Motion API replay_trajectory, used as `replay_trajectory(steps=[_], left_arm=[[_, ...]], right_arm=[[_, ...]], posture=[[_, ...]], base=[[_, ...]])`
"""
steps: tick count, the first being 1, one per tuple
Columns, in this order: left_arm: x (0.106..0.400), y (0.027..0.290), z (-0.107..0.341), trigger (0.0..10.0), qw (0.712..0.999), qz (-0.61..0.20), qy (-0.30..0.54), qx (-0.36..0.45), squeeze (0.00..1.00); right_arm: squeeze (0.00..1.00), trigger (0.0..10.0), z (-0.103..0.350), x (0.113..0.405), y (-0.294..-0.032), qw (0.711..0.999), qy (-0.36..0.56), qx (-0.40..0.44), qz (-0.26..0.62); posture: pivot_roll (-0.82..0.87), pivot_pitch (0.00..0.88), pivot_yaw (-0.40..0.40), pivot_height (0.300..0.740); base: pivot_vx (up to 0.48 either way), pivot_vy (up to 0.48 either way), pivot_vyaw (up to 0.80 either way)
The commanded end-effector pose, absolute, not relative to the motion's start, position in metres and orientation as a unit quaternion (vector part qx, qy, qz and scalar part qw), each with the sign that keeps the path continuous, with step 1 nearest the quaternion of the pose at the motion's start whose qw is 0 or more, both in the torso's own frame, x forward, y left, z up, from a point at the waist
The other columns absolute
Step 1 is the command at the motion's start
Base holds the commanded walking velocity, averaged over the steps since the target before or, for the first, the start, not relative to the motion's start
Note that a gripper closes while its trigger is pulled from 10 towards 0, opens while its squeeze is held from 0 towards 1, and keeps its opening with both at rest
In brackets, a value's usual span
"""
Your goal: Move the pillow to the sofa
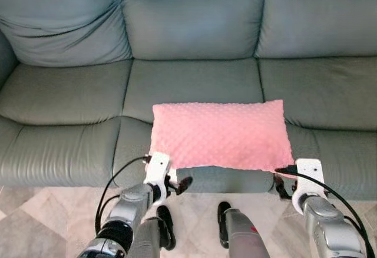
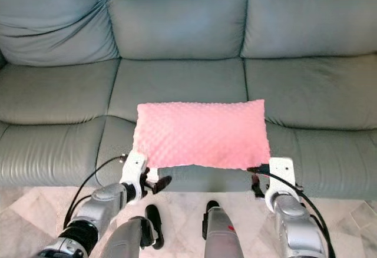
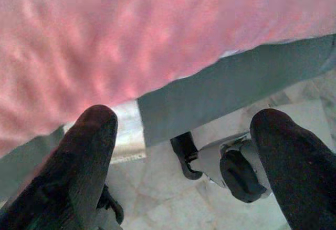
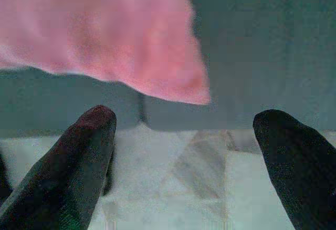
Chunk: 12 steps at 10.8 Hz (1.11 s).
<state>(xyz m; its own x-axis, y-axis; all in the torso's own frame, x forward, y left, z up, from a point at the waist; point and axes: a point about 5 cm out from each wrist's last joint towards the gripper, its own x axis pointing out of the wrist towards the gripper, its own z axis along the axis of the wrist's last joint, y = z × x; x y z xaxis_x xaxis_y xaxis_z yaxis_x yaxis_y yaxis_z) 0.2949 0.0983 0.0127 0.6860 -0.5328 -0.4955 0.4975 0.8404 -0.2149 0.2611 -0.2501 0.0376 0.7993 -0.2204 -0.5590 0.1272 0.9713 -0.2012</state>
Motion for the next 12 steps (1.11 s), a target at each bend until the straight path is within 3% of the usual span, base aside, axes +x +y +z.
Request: replay_trajectory(steps=[1, 2, 6, 12], left_arm=[[0.283, 0.097, 0.003, 10.0, 0.905, -0.289, 0.310, -0.036, 0.00], [0.282, 0.086, 0.005, 10.0, 0.898, -0.303, 0.316, -0.036, 0.00], [0.286, 0.066, 0.007, 10.0, 0.893, -0.308, 0.329, -0.016, 0.00], [0.292, 0.081, 0.006, 10.0, 0.913, -0.228, 0.337, 0.005, 0.00]], right_arm=[[0.37, 10.0, 0.027, 0.253, -0.253, 0.936, 0.331, -0.080, -0.094], [0.00, 10.0, 0.027, 0.257, -0.257, 0.933, 0.334, -0.096, -0.093], [0.00, 10.0, 0.024, 0.274, -0.269, 0.934, 0.324, -0.139, -0.058], [0.00, 10.0, 0.038, 0.315, -0.241, 0.957, 0.249, -0.148, 0.009]], posture=[[-0.26, 0.359, 0.096, 0.740], [-0.26, 0.370, 0.099, 0.740], [-0.24, 0.394, 0.098, 0.740], [-0.22, 0.425, 0.091, 0.740]], base=[[0.000, 0.000, 0.00], [0.000, 0.000, 0.00], [0.000, 0.000, 0.00], [0.000, 0.000, 0.00]])
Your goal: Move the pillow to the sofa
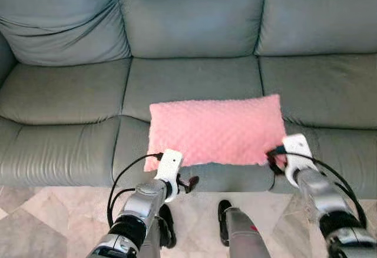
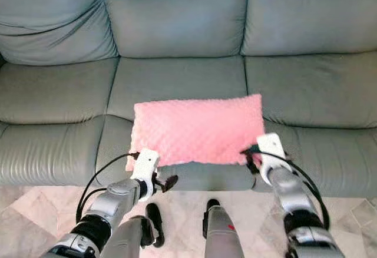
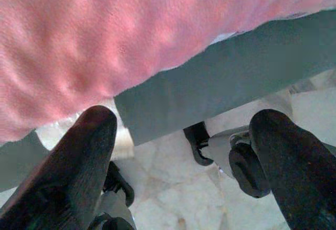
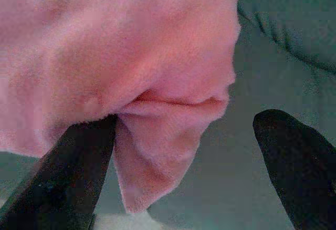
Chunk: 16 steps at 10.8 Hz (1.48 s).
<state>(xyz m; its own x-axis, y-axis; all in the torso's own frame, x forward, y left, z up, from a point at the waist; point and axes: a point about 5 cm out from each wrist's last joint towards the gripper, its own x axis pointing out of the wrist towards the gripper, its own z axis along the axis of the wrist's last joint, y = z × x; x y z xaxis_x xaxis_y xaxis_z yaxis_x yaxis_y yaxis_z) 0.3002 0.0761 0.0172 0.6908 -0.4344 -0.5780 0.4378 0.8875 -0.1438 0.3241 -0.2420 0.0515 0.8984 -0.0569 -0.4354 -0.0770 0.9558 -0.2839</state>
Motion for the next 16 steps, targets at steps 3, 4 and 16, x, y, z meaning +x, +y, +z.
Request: replay_trajectory(steps=[3, 4, 16], left_arm=[[0.296, 0.088, 0.006, 10.0, 0.922, -0.191, 0.336, 0.021, 0.00], [0.297, 0.090, 0.006, 10.0, 0.923, -0.185, 0.336, 0.024, 0.00], [0.316, 0.086, 0.019, 10.0, 0.951, -0.126, 0.280, 0.028, 0.00]], right_arm=[[0.00, 10.0, 0.044, 0.327, -0.222, 0.966, 0.222, -0.126, 0.036], [0.00, 10.0, 0.045, 0.329, -0.217, 0.968, 0.215, -0.117, 0.047], [0.00, 10.0, 0.055, 0.269, -0.145, 0.989, 0.141, -0.019, 0.027]], posture=[[-0.21, 0.432, 0.090, 0.740], [-0.21, 0.432, 0.089, 0.740], [-0.27, 0.384, 0.082, 0.740]], base=[[0.000, 0.000, 0.00], [0.000, 0.000, 0.00], [0.000, 0.000, 0.00]])
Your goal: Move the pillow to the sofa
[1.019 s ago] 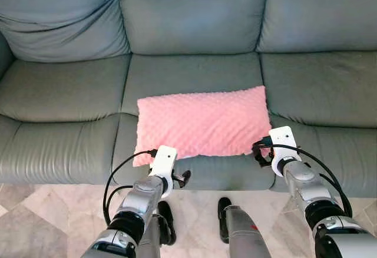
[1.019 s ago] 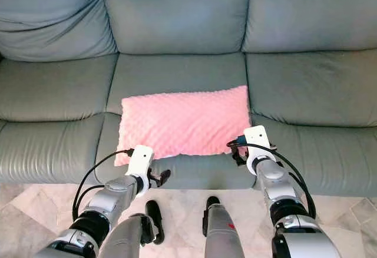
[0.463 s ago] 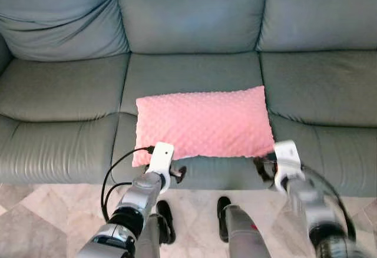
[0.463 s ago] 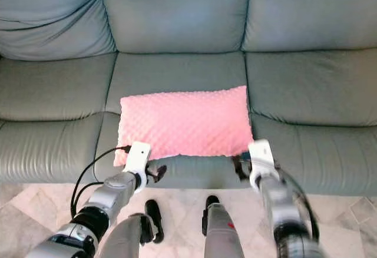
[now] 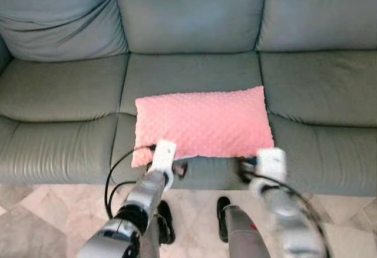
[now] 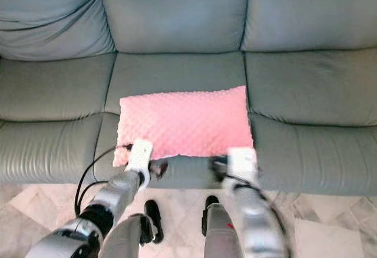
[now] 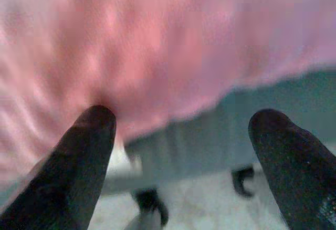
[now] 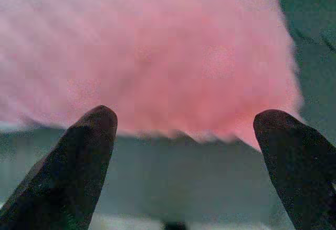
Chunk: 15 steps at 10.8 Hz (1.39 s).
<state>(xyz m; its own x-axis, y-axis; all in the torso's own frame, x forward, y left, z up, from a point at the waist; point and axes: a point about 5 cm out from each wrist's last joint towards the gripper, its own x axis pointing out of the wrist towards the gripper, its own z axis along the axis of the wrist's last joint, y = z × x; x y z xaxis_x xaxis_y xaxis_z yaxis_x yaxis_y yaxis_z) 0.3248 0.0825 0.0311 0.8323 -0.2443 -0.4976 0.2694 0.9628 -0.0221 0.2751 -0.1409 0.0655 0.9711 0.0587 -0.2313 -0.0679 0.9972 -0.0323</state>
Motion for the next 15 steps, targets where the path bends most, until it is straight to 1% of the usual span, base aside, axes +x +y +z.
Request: replay_trajectory(steps=[1, 2, 3, 4, 6, 8, 9, 11, 12, 13, 14, 15], left_arm=[[0.329, 0.087, 0.036, 10.0, 0.964, -0.120, 0.236, 0.000, 0.00], [0.337, 0.092, 0.048, 10.0, 0.972, -0.112, 0.207, -0.011, 0.00], [0.340, 0.101, 0.052, 10.0, 0.975, -0.107, 0.195, -0.008, 0.00], [0.343, 0.109, 0.058, 10.0, 0.979, -0.100, 0.178, -0.013, 0.00], [0.347, 0.125, 0.071, 10.0, 0.988, -0.093, 0.122, -0.017, 0.00], [0.336, 0.151, 0.066, 10.0, 0.992, -0.063, 0.105, -0.017, 0.00], [0.325, 0.171, 0.059, 10.0, 0.994, -0.037, 0.103, -0.017, 0.00], [0.311, 0.193, 0.055, 10.0, 0.995, -0.008, 0.098, -0.024, 0.00], [0.308, 0.200, 0.056, 10.0, 0.995, 0.010, 0.090, -0.035, 0.00], [0.311, 0.197, 0.059, 10.0, 0.996, 0.007, 0.084, -0.021, 0.00], [0.319, 0.191, 0.068, 10.0, 0.998, -0.009, 0.068, -0.013, 0.00], [0.325, 0.195, 0.081, 10.0, 0.999, 0.002, 0.044, -0.007, 0.00]], right_arm=[[0.00, 10.0, 0.067, 0.268, -0.135, 0.992, 0.118, -0.029, 0.042], [0.00, 10.0, 0.070, 0.269, -0.136, 0.992, 0.120, -0.030, 0.035], [0.00, 10.0, 0.083, 0.273, -0.135, 0.993, 0.095, -0.056, 0.049], [0.00, 10.0, 0.090, 0.276, -0.131, 0.994, 0.086, -0.052, 0.052], [0.00, 10.0, 0.091, 0.285, -0.135, 0.995, 0.089, -0.038, 0.038], [0.00, 10.0, 0.088, 0.290, -0.139, 0.994, 0.096, -0.032, 0.027], [0.00, 10.0, 0.087, 0.294, -0.145, 0.994, 0.098, -0.034, 0.026], [0.00, 10.0, 0.089, 0.303, -0.159, 0.995, 0.095, -0.038, 0.016], [0.00, 10.0, 0.086, 0.308, -0.159, 0.993, 0.108, -0.030, 0.030], [0.00, 10.0, 0.088, 0.313, -0.156, 0.991, 0.107, -0.050, 0.058], [0.00, 10.0, 0.097, 0.317, -0.156, 0.993, 0.088, -0.049, 0.064], [0.00, 10.0, 0.107, 0.318, -0.158, 0.994, 0.070, -0.053, 0.061]], posture=[[-0.27, 0.372, 0.085, 0.740], [-0.26, 0.349, 0.086, 0.740], [-0.26, 0.320, 0.091, 0.740], [-0.26, 0.273, 0.098, 0.740], [-0.25, 0.180, 0.102, 0.740], [-0.25, 0.103, 0.101, 0.740], [-0.24, 0.051, 0.096, 0.740], [-0.24, 0.009, 0.094, 0.740], [-0.22, 0.000, 0.091, 0.740], [-0.21, 0.000, 0.089, 0.740], [-0.21, 0.000, 0.088, 0.740], [-0.22, 0.000, 0.094, 0.740]], base=[[0.000, 0.000, 0.00], [0.000, 0.000, 0.00], [0.000, 0.000, 0.00], [0.000, 0.000, 0.00], [0.000, 0.000, 0.00], [0.000, 0.000, 0.00], [0.000, 0.000, 0.00], [0.000, 0.000, 0.00], [0.000, 0.000, 0.00], [0.000, 0.000, 0.00], [0.000, 0.000, 0.00], [0.000, 0.000, 0.00]])
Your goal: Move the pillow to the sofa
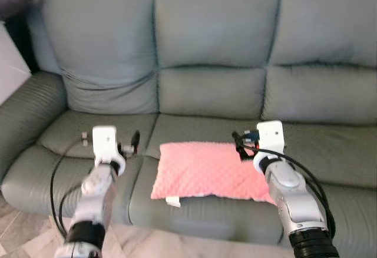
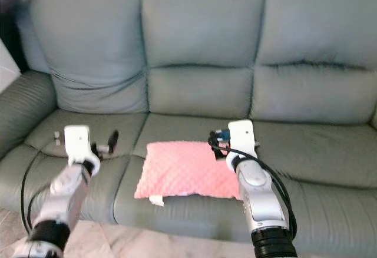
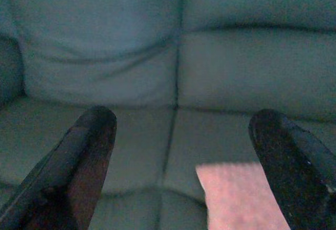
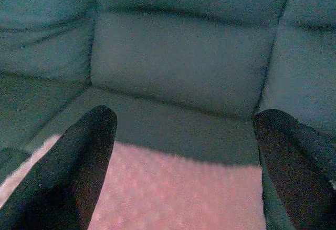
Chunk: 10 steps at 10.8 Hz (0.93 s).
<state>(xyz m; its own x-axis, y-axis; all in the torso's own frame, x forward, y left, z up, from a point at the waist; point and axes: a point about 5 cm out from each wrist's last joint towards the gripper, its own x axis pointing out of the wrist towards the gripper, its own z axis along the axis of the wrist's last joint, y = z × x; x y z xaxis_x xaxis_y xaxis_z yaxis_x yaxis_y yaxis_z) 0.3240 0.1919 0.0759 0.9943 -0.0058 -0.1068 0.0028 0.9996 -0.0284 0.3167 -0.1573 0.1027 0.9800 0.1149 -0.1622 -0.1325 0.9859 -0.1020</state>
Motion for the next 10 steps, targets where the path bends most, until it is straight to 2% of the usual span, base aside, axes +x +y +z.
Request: replay_trajectory(steps=[1, 3, 5, 6, 10], left_arm=[[0.326, 0.201, 0.083, 10.0, 0.999, 0.012, 0.037, -0.007, 0.00], [0.310, 0.227, 0.076, 10.0, 0.995, 0.081, 0.050, -0.010, 0.00], [0.294, 0.238, 0.065, 10.0, 0.992, 0.110, 0.064, -0.014, 0.00], [0.292, 0.237, 0.065, 10.0, 0.991, 0.118, 0.064, -0.015, 0.00], [0.292, 0.228, 0.069, 10.0, 0.994, 0.093, 0.059, -0.003, 0.00]], right_arm=[[0.00, 10.0, 0.111, 0.316, -0.156, 0.994, 0.061, -0.061, 0.065], [0.00, 10.0, 0.112, 0.307, -0.158, 0.996, 0.040, -0.064, 0.055], [0.00, 10.0, 0.105, 0.303, -0.163, 0.998, 0.044, -0.036, 0.018], [0.00, 10.0, 0.105, 0.306, -0.163, 0.998, 0.046, -0.030, 0.010], [0.00, 10.0, 0.115, 0.316, -0.167, 0.999, 0.028, -0.042, 0.009]], posture=[[-0.22, 0.000, 0.097, 0.740], [-0.20, 0.000, 0.090, 0.740], [-0.17, 0.000, 0.049, 0.740], [-0.15, 0.000, 0.027, 0.740], [-0.16, 0.000, 0.029, 0.740]], base=[[0.000, 0.000, 0.00], [0.000, 0.000, 0.00], [0.000, 0.000, 0.00], [0.000, 0.000, 0.00], [0.000, 0.000, 0.00]])
